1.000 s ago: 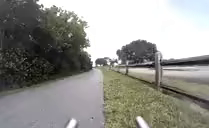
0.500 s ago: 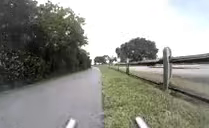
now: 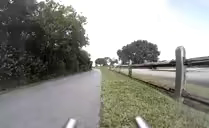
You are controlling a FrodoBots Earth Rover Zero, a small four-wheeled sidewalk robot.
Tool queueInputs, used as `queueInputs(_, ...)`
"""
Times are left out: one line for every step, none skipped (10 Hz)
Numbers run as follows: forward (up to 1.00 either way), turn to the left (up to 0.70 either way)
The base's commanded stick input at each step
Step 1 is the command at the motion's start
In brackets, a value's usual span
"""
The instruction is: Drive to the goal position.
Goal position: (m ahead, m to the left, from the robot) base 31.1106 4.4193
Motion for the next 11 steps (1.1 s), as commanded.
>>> queueInputs(0.70, 0.00)
queueInputs(0.70, 0.00)
queueInputs(0.70, 0.00)
queueInputs(0.70, 0.00)
queueInputs(0.70, 0.00)
queueInputs(0.70, 0.00)
queueInputs(0.57, 0.08)
queueInputs(0.45, 0.19)
queueInputs(0.45, 0.26)
queueInputs(0.45, 0.27)
queueInputs(0.45, 0.27)
